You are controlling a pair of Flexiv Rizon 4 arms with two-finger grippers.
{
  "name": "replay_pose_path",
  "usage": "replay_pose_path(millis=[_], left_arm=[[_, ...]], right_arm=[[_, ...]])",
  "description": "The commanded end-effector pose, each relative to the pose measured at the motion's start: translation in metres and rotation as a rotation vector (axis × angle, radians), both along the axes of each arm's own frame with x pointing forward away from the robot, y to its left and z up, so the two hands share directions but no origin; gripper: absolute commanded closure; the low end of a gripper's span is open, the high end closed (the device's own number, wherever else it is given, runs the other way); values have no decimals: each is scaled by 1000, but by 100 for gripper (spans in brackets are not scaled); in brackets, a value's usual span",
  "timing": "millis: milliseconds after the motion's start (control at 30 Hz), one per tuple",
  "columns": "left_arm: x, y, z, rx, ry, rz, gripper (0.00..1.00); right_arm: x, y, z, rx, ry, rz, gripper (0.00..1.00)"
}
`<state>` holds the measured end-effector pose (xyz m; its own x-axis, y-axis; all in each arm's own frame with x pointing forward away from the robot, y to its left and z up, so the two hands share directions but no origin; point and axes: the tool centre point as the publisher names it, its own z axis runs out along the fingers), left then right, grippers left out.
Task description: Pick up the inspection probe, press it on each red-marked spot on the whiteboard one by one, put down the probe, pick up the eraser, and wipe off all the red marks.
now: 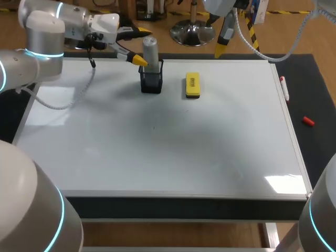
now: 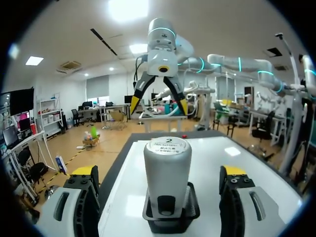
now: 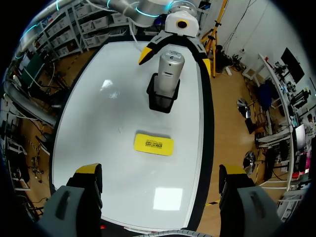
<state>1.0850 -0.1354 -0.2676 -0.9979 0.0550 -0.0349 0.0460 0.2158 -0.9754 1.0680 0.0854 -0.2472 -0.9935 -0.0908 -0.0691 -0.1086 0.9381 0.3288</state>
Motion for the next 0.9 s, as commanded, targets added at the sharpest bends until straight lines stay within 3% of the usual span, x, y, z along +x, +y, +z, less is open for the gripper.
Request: replay_pose_path(millis=[33,367,900], left_arm=[[-15,13,13,64,-32,54,0],[-19,43,23,191,-78,143,0],[-32,77,55,264,-164,297,0]], right_arm=[[1,-1,1,-3,3,2,0],[1,-1,1,-3,3,2,0],[1,-1,1,-3,3,2,0]])
